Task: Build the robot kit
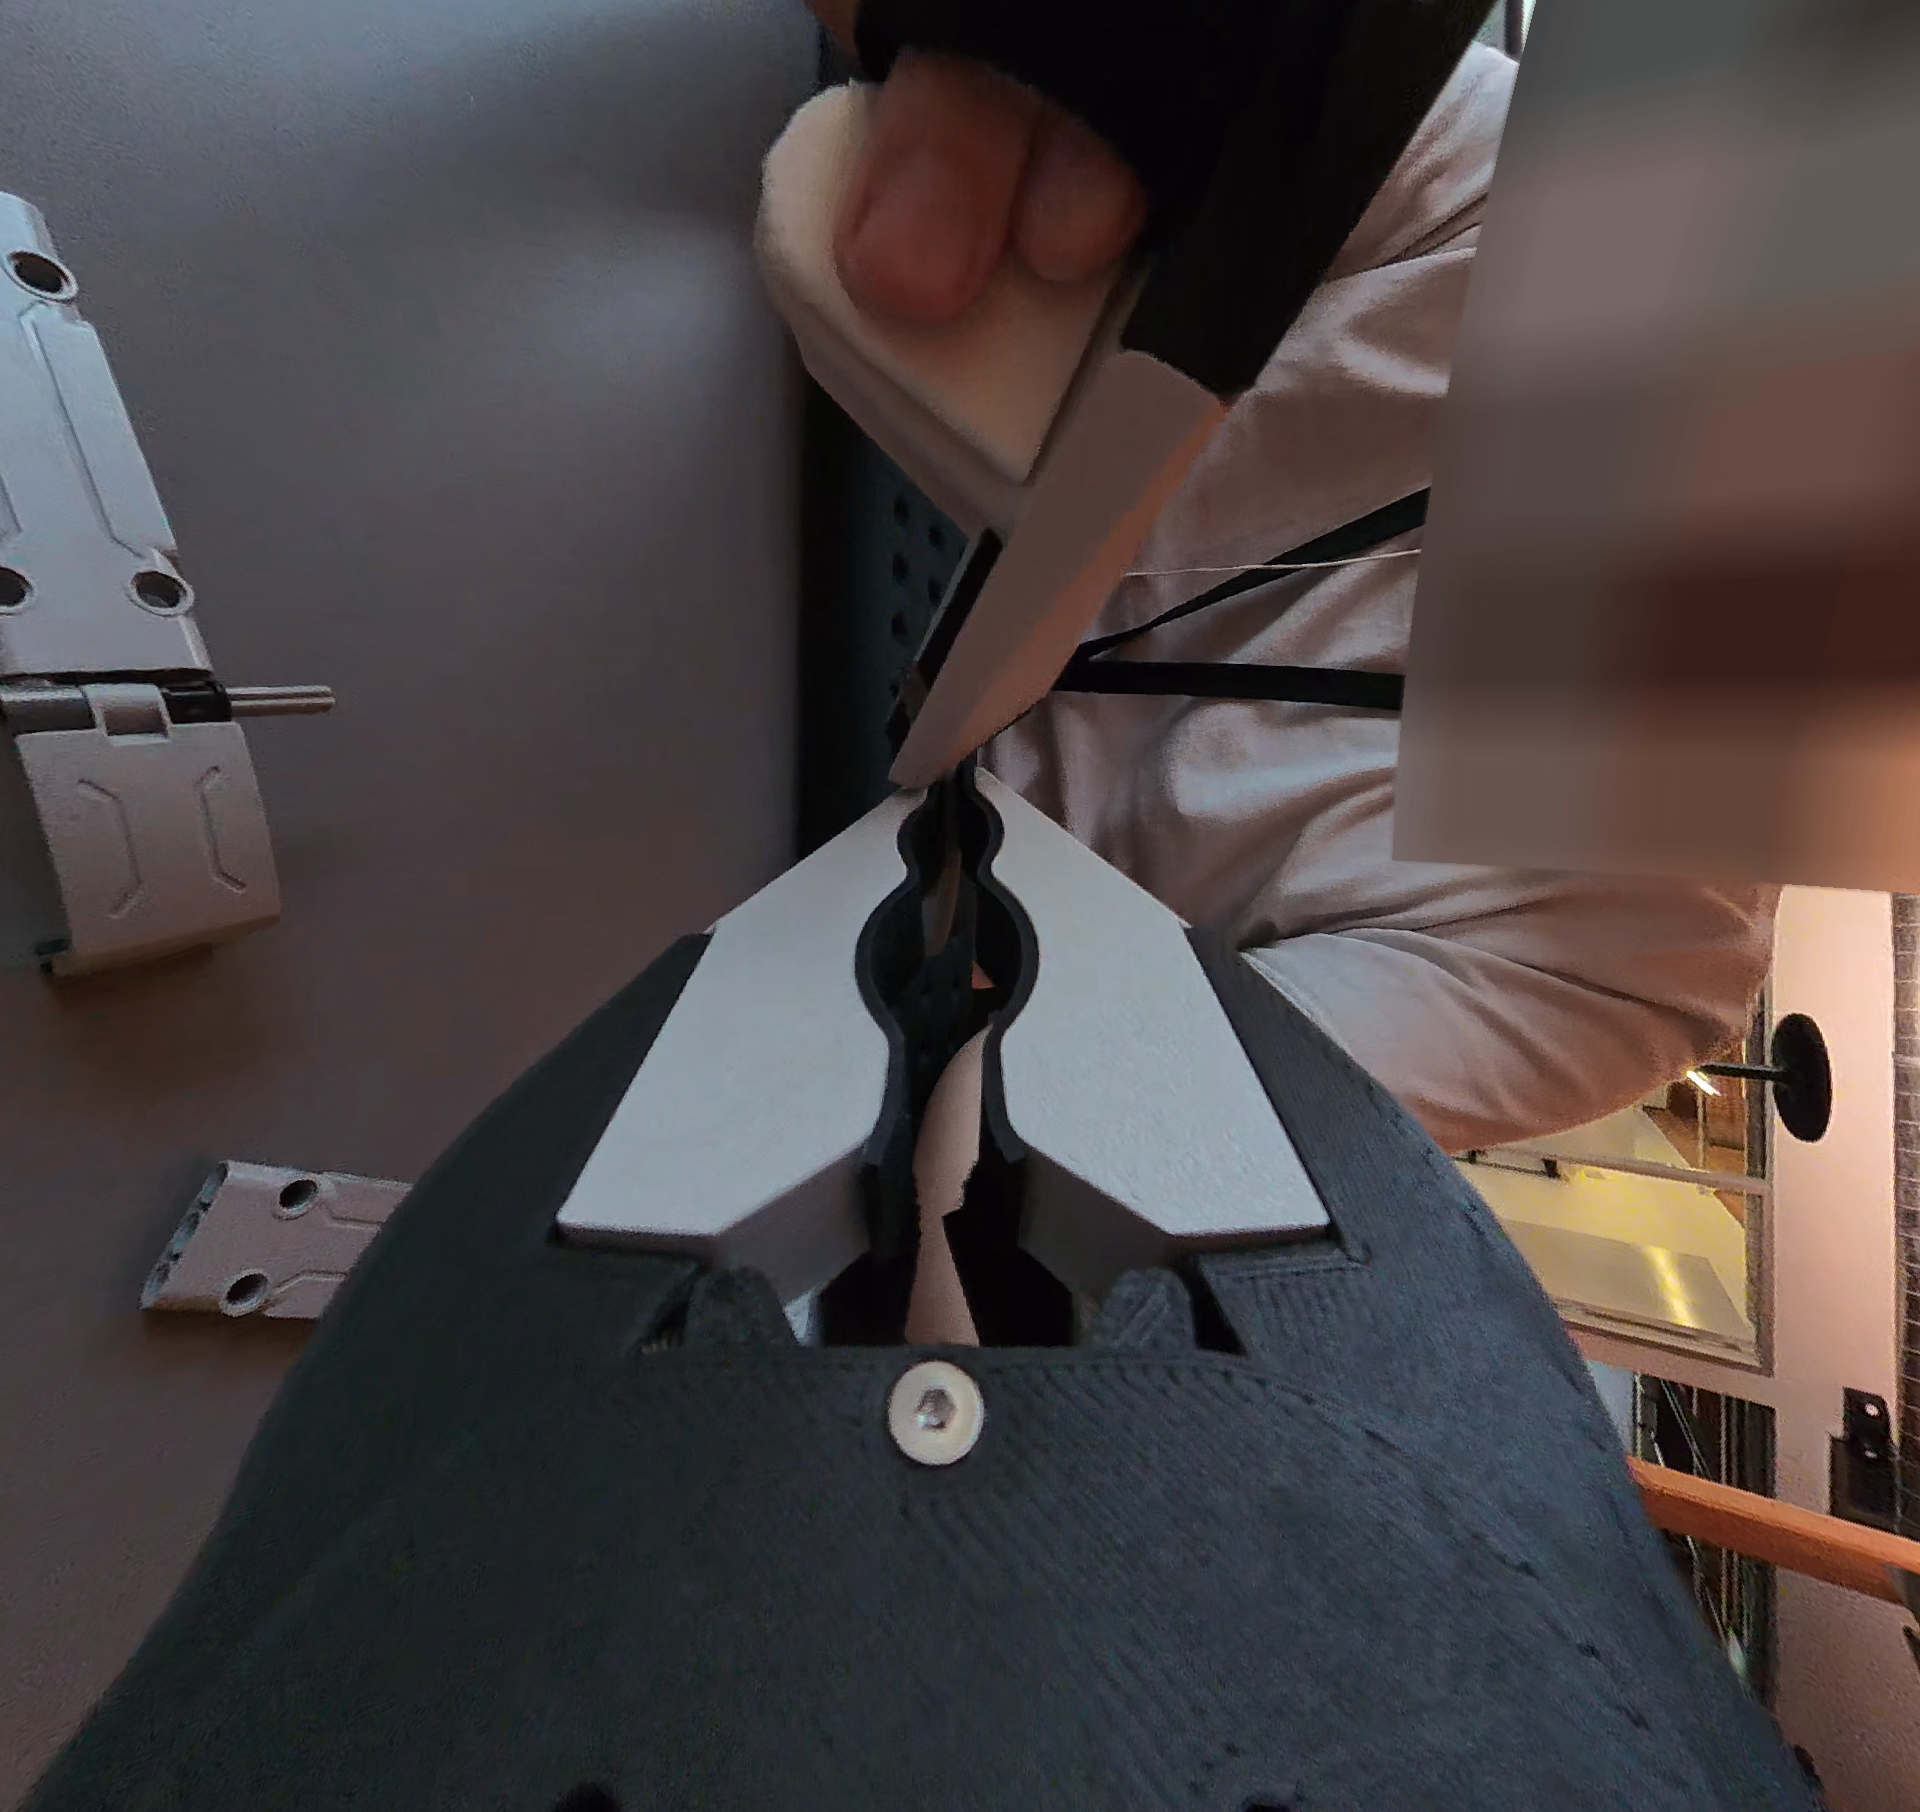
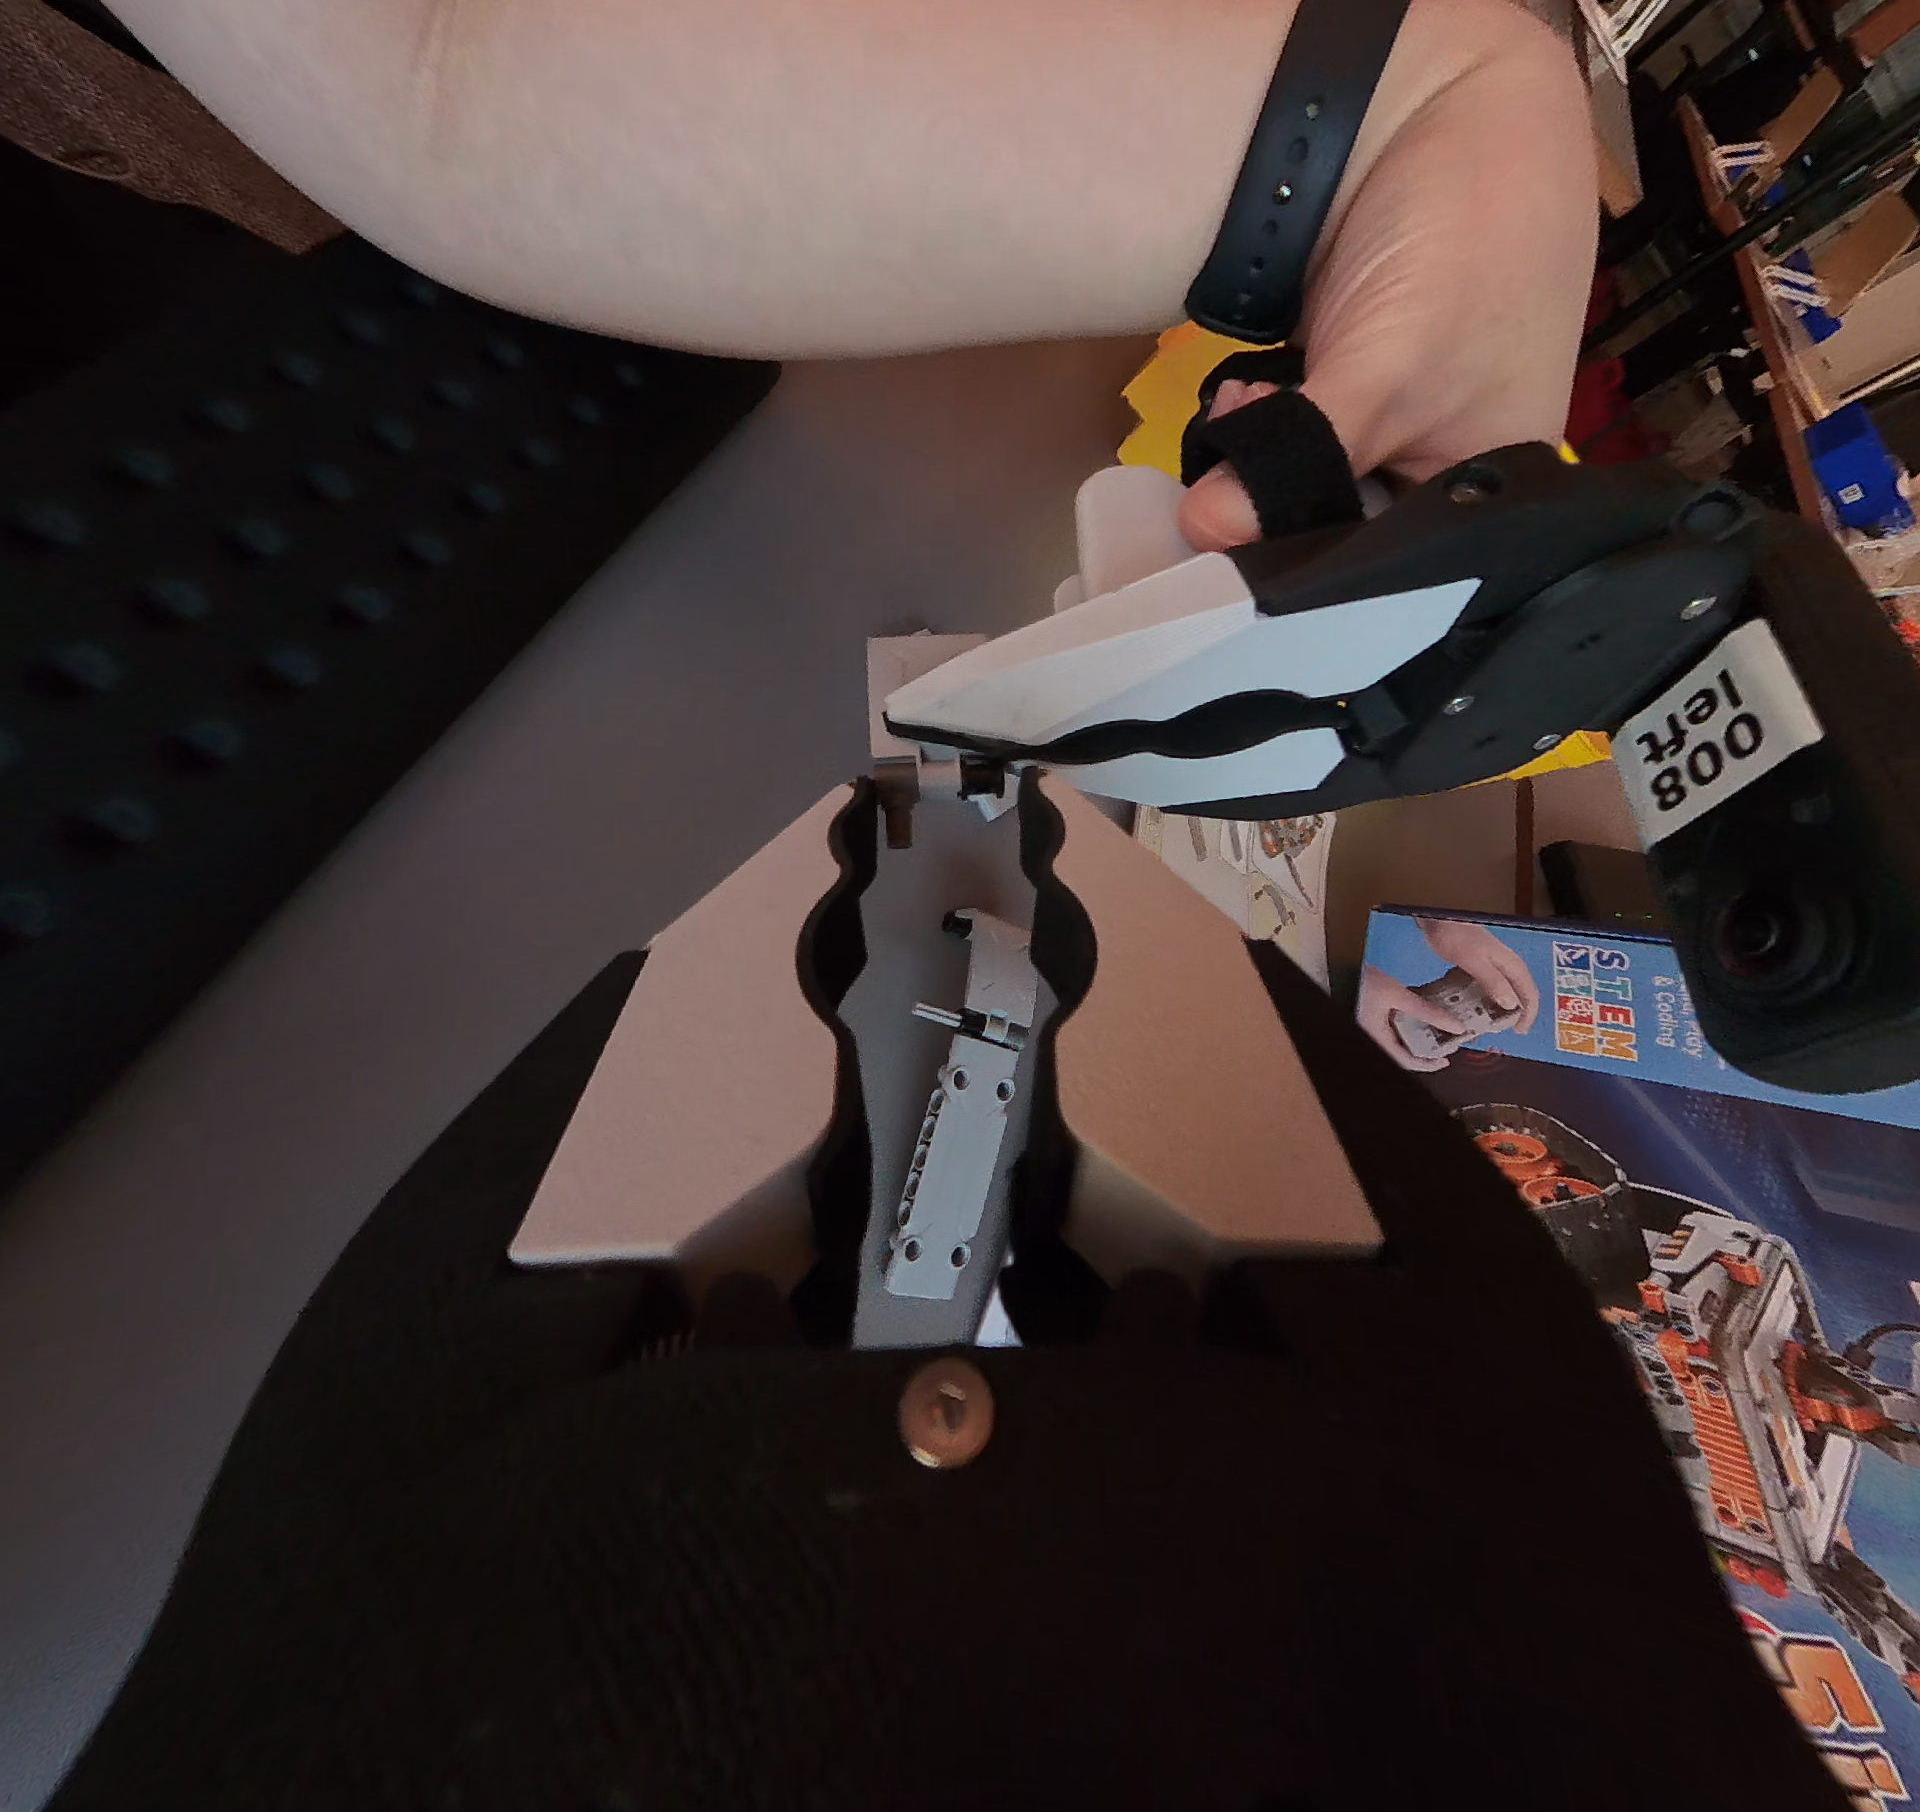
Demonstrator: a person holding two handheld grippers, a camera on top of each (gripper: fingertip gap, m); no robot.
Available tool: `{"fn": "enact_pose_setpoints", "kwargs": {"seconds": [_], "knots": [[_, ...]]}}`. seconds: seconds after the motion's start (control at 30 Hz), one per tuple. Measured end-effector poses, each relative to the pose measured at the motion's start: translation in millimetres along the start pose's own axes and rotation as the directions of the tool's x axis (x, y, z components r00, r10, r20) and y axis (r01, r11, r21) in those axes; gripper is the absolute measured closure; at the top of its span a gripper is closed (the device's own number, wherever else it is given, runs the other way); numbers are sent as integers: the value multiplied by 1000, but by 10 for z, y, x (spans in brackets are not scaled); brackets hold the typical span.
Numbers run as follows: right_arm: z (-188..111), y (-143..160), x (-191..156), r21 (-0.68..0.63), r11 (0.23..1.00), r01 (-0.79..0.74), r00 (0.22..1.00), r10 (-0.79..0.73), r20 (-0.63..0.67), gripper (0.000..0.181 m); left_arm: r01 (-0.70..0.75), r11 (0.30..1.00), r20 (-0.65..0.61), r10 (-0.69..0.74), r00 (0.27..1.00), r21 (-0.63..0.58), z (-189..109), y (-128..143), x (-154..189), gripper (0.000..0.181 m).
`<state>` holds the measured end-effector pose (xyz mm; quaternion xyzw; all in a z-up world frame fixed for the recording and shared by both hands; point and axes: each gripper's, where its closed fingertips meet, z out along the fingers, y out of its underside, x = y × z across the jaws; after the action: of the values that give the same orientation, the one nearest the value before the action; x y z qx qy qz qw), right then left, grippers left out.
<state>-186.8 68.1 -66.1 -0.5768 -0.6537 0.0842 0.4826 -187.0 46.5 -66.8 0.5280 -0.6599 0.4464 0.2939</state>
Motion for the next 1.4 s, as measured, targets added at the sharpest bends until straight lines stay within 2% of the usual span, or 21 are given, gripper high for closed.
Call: {"fn": "enact_pose_setpoints", "kwargs": {"seconds": [0.3,0.37,0.5,0.57,0.67,0.73,0.83,0.9,0.97,1.0,1.03,1.1,1.2,1.27,1.4], "knots": [[6,-21,6,-8,1000,6,1000,-6,-9,158,13,1000,-39,-13,999,-5,-9,24,40,178],[-28,-37,113,8,1000,8,998,-8,-69,158,11,998,-74,-7,997,66,-106,-36,121,167],[-282,-152,455,91,995,-34,971,54,-232,158,-122,947,-70,149,986,297,-430,-283,396,157],[-453,-167,610,135,987,-88,952,123,-281,158,-179,897,5,193,981,404,-632,-405,473,157],[-629,-106,755,215,944,-249,918,301,-259,158,-301,796,243,199,949,525,-988,-549,453,158],[-687,-49,831,272,894,-356,879,419,-225,158,-483,694,407,290,866,534,-1159,-603,589,161],[-711,-21,898,357,802,-479,818,556,-149,158,-754,525,664,404,629,394,-1225,-617,773,156],[-698,14,921,377,763,-525,789,603,-122,158,-847,462,830,339,442,263,-1294,-636,694,146],[-682,27,919,383,753,-535,783,612,-110,158,-896,425,912,303,276,129,-1305,-654,627,142],[-676,31,920,384,752,-536,781,614,-111,158,-894,438,920,304,247,95,-1280,-667,598,136],[-666,38,919,379,752,-539,780,615,-112,158,-879,467,915,308,259,92,-1243,-683,566,128],[-654,26,904,375,756,-536,785,610,-110,158,-857,506,878,360,315,100,-1096,-708,553,126],[-649,-1,890,371,766,-525,793,599,-114,158,-829,558,877,378,297,40,-1014,-736,401,136],[-648,-12,885,368,774,-515,799,589,-121,158,-797,603,868,393,305,7,-952,-718,294,143],[-624,-15,863,357,790,-499,812,570,-126,158,-763,646,849,410,332,-14,-877,-688,199,156]]}}
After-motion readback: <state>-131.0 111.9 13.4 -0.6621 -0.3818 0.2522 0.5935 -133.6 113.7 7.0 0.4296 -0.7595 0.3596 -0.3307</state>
